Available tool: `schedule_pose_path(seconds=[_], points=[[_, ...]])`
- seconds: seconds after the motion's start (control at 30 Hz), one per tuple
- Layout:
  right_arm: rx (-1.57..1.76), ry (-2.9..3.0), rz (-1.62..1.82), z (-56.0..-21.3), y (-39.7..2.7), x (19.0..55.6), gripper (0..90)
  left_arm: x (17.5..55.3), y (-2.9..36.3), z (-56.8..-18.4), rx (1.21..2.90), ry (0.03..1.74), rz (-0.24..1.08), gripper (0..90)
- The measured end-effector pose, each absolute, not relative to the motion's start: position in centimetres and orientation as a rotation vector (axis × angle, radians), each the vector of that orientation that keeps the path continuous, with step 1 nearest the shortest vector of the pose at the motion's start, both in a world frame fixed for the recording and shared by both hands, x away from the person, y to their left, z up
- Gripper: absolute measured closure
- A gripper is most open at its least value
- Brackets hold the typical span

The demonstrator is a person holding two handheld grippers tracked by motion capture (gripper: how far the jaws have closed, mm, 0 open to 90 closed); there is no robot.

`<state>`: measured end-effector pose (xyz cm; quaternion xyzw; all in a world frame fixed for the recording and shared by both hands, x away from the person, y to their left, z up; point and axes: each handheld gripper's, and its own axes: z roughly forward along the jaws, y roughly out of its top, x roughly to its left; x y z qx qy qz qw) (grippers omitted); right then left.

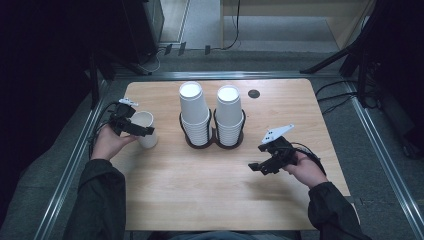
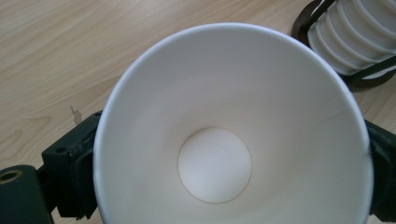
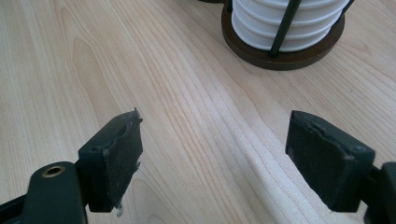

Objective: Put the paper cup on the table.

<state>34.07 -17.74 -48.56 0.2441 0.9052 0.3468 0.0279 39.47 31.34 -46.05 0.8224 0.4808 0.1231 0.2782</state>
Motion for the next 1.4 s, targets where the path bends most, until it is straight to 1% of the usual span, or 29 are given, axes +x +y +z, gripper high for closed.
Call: schedule_pose_path(seconds=[0.17, 0.2, 0.4, 0.57, 0.97, 1.23, 1.4], points=[[0.749, 2.794, 1.075, -48.5, -17.7, 34.0, 18.6, 39.5, 31.6, -46.3, 2.192, 1.298, 0.306, 2.2], [0.752, 2.795, 1.071, -48.6, -17.7, 34.0, 18.6, 39.5, 31.7, -46.3, 2.180, 1.287, 0.291, 0.0], [0.746, 2.800, 1.057, -48.6, -17.6, 34.0, 18.6, 39.3, 31.7, -45.9, 2.169, 1.261, 0.293, 0.0], [0.744, 2.798, 1.047, -48.6, -17.6, 34.0, 18.6, 39.2, 31.8, -45.5, 2.162, 1.280, 0.283, 0.0], [0.748, 2.794, 1.061, -48.6, -17.7, 34.0, 18.6, 38.5, 32.2, -43.1, 2.116, 1.281, 0.281, 0.0], [0.750, 2.788, 1.064, -48.5, -17.8, 34.0, 18.6, 37.9, 31.5, -41.5, 2.115, 1.275, 0.312, 0.0], [0.753, 2.789, 1.067, -48.4, -17.8, 34.0, 18.6, 37.3, 30.2, -40.5, 2.103, 1.200, 0.298, 0.0]])
